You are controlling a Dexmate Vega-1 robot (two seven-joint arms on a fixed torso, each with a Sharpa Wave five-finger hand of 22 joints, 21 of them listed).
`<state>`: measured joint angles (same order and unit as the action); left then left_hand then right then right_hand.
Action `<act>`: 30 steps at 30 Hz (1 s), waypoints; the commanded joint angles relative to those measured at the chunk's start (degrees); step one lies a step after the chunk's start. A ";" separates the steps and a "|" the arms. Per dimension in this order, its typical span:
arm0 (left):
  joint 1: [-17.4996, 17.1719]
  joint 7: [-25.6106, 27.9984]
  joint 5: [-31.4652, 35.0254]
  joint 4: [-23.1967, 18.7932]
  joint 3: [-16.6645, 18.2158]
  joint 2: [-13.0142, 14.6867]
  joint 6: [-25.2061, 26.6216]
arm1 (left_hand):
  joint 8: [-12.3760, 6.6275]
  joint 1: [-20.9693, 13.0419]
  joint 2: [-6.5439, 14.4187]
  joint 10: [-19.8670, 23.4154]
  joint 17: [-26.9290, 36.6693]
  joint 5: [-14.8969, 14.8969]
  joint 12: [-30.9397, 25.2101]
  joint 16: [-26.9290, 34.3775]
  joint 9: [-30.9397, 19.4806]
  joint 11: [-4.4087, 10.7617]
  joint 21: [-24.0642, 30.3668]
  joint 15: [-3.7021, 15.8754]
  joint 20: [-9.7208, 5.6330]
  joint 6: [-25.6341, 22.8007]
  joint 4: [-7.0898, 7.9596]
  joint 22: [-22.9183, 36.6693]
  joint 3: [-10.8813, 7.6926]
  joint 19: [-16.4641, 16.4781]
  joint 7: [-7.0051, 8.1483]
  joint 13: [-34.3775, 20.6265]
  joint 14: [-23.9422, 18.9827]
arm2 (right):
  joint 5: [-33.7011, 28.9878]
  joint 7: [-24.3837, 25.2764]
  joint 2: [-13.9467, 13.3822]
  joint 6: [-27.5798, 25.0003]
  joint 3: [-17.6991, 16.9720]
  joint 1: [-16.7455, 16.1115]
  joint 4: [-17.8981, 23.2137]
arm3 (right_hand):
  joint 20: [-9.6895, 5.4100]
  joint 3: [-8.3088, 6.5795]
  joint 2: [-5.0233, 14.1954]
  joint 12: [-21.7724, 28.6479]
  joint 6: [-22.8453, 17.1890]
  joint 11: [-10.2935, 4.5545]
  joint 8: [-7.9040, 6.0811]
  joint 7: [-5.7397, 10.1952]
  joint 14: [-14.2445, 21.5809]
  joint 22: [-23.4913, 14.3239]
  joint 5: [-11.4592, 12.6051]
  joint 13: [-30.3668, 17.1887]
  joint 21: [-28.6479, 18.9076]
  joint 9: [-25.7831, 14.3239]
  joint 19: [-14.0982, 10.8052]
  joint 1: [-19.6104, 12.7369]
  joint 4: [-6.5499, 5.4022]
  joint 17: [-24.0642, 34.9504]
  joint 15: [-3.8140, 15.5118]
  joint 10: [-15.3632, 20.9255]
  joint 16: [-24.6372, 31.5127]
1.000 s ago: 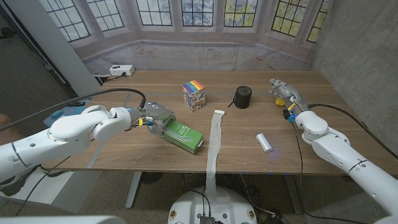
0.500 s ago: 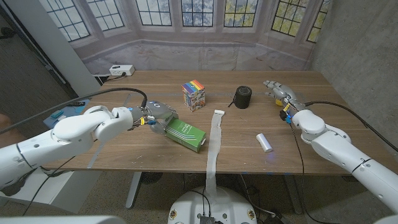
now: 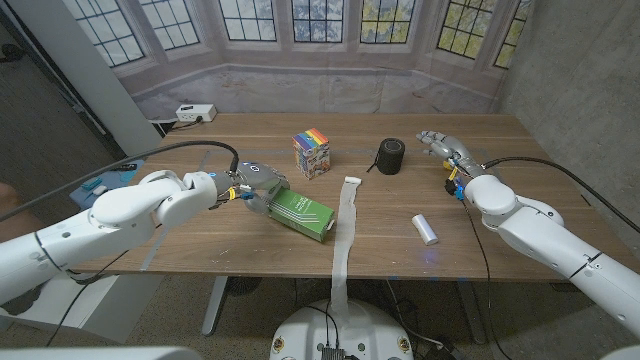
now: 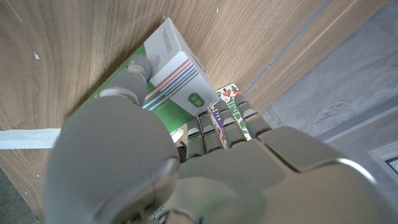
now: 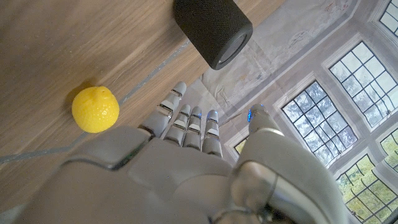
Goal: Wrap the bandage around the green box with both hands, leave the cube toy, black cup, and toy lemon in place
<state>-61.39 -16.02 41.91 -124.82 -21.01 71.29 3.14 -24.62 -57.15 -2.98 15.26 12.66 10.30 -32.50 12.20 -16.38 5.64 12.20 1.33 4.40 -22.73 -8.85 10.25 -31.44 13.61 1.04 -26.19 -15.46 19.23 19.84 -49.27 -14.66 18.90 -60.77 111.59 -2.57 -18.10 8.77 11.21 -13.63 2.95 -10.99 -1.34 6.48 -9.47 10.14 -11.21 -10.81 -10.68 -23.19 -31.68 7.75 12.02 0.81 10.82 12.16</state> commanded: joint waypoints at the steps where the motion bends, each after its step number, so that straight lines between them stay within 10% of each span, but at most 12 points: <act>1: 1.31 -0.21 -0.04 0.50 -0.99 -1.83 0.19 | -0.55 -0.26 0.59 0.41 0.32 0.32 -0.42 -0.14 -0.18 -0.04 -0.21 0.04 -0.10 -0.73 0.17 0.17 -0.30 0.45 0.03 -0.36 -0.39 | -2.00 1.45 -2.33 -5.93 -0.67 -1.78 6.86 | -0.02 -0.01 0.04 0.42 -0.49 0.22 -0.24 -0.16 0.11 -0.22 0.32 -0.10 -0.23 -0.04 -0.40 0.11 0.30 -0.08 -0.47 0.44 0.29; 14: 2.08 -0.21 0.52 0.62 -1.81 -2.69 0.12 | -1.16 -0.10 0.71 0.21 0.47 0.34 -0.49 -0.21 -0.38 -0.12 -0.26 0.03 -0.09 -1.03 0.22 0.17 -0.32 0.44 0.09 -0.70 -0.45 | -5.60 3.40 -3.79 -9.18 -0.64 -3.84 11.87 | 0.30 -0.19 -0.20 1.71 -2.78 0.52 -0.87 -0.44 1.69 -0.20 0.39 -0.32 -0.37 -0.06 -1.04 -0.64 0.89 -0.32 -0.39 4.08 0.67; 30: 2.40 -0.39 -0.23 0.97 -2.06 -3.02 -0.02 | -1.87 -0.04 0.82 0.24 0.64 0.36 -0.66 -0.28 -0.62 0.14 -0.29 0.11 -0.14 -1.32 0.20 0.18 -0.36 0.46 0.03 -1.07 -0.48 | -15.44 1.66 -4.17 -24.13 8.05 3.20 18.61 | 0.65 -1.15 -1.70 4.21 -8.84 0.69 -1.82 -0.40 8.72 -0.37 0.39 -1.38 -1.64 -0.14 -6.58 -5.19 2.33 -0.61 0.55 11.16 2.19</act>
<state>-59.39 -16.32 42.18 -124.18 -22.78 68.67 3.25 -25.90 -57.11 -2.93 15.25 13.20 10.41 -32.94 12.20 -16.90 5.63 12.20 1.32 4.40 -22.94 -8.84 10.25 -31.45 13.61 0.84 -26.98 -15.46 10.07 22.83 -53.26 -28.98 21.24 -62.03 125.72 -1.94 -19.00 7.06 14.86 -21.82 3.66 -12.32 -1.75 14.32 -9.72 10.41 -12.41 -12.14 -10.68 -28.94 -35.96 9.75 11.34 1.41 20.96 13.99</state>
